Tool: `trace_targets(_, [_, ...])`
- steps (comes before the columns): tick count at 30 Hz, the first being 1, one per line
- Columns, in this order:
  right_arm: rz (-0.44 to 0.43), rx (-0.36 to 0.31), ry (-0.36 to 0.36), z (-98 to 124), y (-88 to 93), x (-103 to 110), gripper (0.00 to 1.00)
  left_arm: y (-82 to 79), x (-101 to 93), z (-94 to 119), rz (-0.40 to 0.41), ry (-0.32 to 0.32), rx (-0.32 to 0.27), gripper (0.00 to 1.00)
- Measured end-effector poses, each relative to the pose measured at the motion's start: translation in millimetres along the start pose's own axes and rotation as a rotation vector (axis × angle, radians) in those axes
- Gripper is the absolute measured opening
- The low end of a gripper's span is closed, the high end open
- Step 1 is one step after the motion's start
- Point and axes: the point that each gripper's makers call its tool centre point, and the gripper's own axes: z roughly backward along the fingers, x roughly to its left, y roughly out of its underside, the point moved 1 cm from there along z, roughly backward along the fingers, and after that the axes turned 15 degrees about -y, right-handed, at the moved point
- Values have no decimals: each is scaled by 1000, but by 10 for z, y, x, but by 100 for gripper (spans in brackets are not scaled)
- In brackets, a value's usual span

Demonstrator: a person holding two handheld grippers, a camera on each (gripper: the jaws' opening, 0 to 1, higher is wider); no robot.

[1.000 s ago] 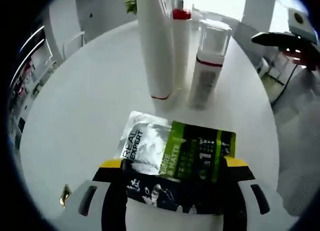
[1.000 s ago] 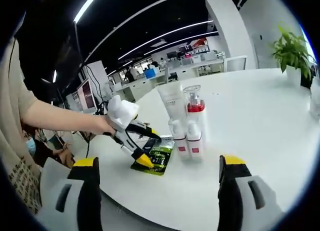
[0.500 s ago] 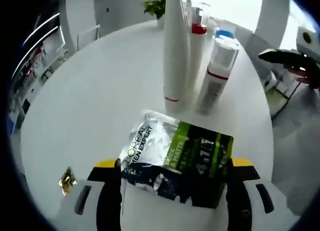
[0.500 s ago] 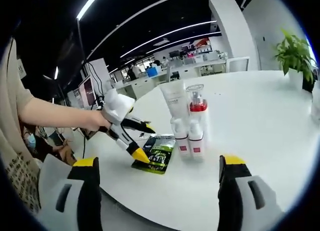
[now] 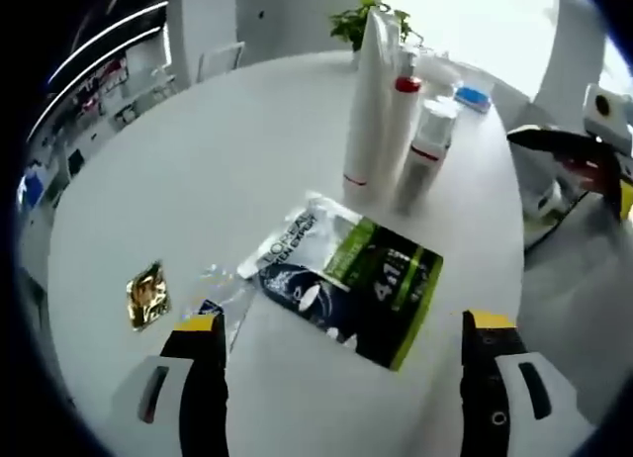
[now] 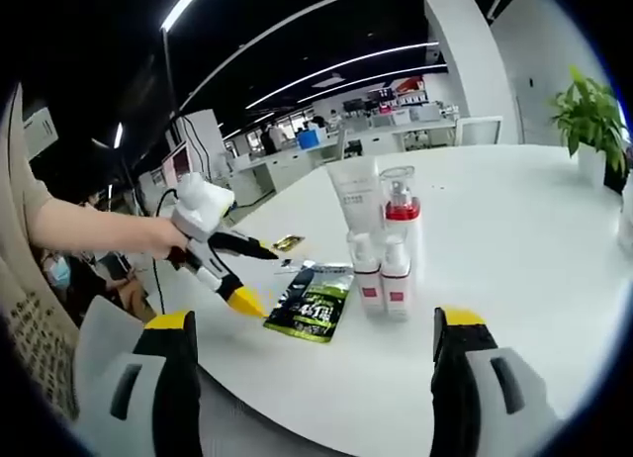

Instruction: Arrange the skincare products in the storage area until every visible bottle or jar stands upright without overlapping.

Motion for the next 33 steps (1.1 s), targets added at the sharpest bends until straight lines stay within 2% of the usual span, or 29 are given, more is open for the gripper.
trace_targets(5, [-1, 5, 6, 1, 16, -9, 99, 204, 62, 169, 74, -31, 25, 97])
trace_targets(8, [3, 6, 6, -1, 17, -6, 99, 307, 71, 286, 133, -31, 18, 97])
trace_targets(11, [6, 10, 6, -3, 22, -16, 99, 394, 89, 382, 152, -50, 19, 97])
trace_targets(17, [12, 21, 15, 13, 37, -41, 99, 500, 130, 594, 249, -98, -3, 97])
trace_targets(20, [4, 6, 27, 39, 17, -66, 99, 577, 169, 736, 310, -146, -30, 97])
trace_targets(27, [14, 30, 19, 3, 38, -72, 99, 833, 166, 932, 367, -175, -55, 97])
trace_targets(33, [42, 60, 17, -19, 75, -61, 99, 917, 137, 1071, 439, -193, -66, 97])
